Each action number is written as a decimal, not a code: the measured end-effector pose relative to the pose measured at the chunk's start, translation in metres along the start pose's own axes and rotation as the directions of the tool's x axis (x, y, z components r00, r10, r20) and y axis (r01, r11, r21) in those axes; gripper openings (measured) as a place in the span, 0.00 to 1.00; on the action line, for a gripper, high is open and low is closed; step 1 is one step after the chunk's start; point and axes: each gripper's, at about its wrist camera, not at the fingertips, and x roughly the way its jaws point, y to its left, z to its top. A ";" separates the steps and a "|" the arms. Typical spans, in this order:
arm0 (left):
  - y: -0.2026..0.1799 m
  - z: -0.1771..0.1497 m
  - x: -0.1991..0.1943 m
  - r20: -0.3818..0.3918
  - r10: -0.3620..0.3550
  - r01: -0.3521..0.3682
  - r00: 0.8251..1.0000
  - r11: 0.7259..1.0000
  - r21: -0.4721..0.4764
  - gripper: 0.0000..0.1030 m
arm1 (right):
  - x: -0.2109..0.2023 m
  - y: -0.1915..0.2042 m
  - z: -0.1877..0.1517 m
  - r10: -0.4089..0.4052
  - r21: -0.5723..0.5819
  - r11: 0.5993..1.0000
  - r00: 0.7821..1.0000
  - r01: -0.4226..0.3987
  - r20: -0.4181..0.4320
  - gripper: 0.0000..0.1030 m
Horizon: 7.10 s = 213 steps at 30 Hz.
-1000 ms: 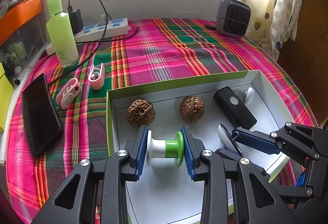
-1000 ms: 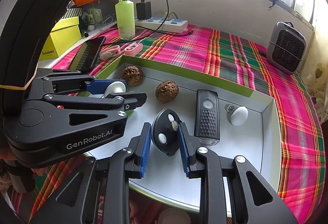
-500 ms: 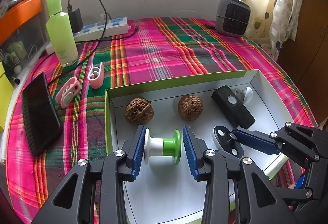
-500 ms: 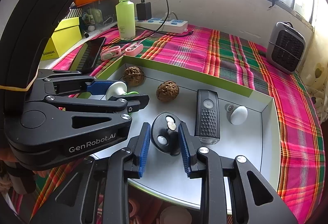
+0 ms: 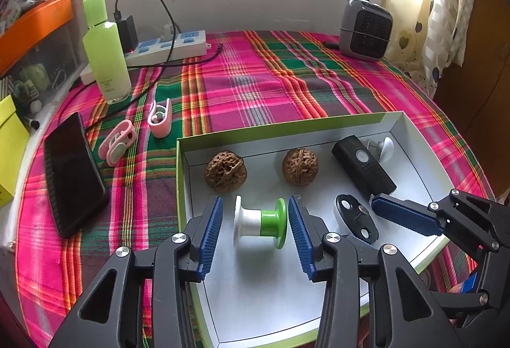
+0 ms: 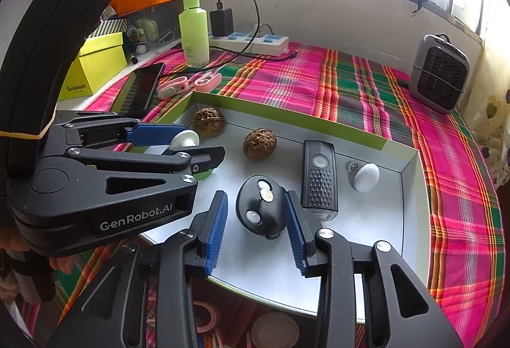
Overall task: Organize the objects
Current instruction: 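Open both tools to release the spool and fob inside the box, then withdraw both open tools from the box toward the pink clips, then grasp a pink clip with the right tool while the left tool grasps another pink clip, then lift both pink clips with both tools toward the green box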
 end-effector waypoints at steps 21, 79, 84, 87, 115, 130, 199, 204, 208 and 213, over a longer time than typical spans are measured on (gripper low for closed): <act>0.004 -0.011 -0.029 0.047 0.042 -0.041 0.998 0.999 -0.030 0.42 | -0.017 -0.001 -0.007 -0.007 0.039 0.999 1.000 0.006 0.025 0.45; -0.023 -0.101 -0.060 -0.009 -0.122 0.122 0.992 0.991 -0.049 0.43 | -0.072 -0.006 -0.087 -0.005 0.121 0.993 1.000 0.005 0.003 0.46; -0.025 -0.102 -0.061 -0.009 -0.133 0.133 0.991 0.990 -0.042 0.43 | -0.072 -0.005 -0.087 0.010 0.119 0.993 1.000 -0.010 -0.002 0.46; -0.025 -0.101 -0.061 -0.009 -0.137 0.137 0.990 0.990 -0.044 0.43 | -0.071 -0.003 -0.088 0.028 0.111 0.993 1.000 -0.027 -0.006 0.46; -0.038 -0.104 -0.069 -0.016 -0.205 0.205 0.979 0.979 -0.010 0.43 | -0.065 -0.005 -0.089 0.019 0.101 0.995 0.999 -0.015 -0.038 0.24; -0.042 -0.102 -0.062 -0.036 -0.168 0.168 0.985 0.986 0.006 0.43 | -0.071 -0.015 -0.095 0.001 0.108 0.994 0.999 0.003 -0.039 0.24; -0.033 -0.108 -0.064 -0.037 -0.098 0.098 0.995 0.995 -0.007 0.29 | -0.084 -0.031 -0.109 -0.021 0.120 0.992 0.999 0.026 -0.049 0.22; -0.036 -0.115 -0.069 -0.040 -0.106 0.106 0.994 0.994 -0.001 0.29 | -0.088 -0.030 -0.114 -0.028 0.118 0.992 0.998 0.034 -0.051 0.22; -0.040 -0.117 -0.071 -0.049 -0.118 0.119 0.992 0.993 0.014 0.29 | -0.091 -0.036 -0.118 -0.045 0.134 0.990 0.998 0.052 -0.054 0.22; -0.042 -0.115 -0.071 -0.049 -0.123 0.125 0.991 0.991 0.040 0.31 | -0.091 -0.040 -0.118 -0.058 0.148 0.987 0.996 0.066 -0.061 0.22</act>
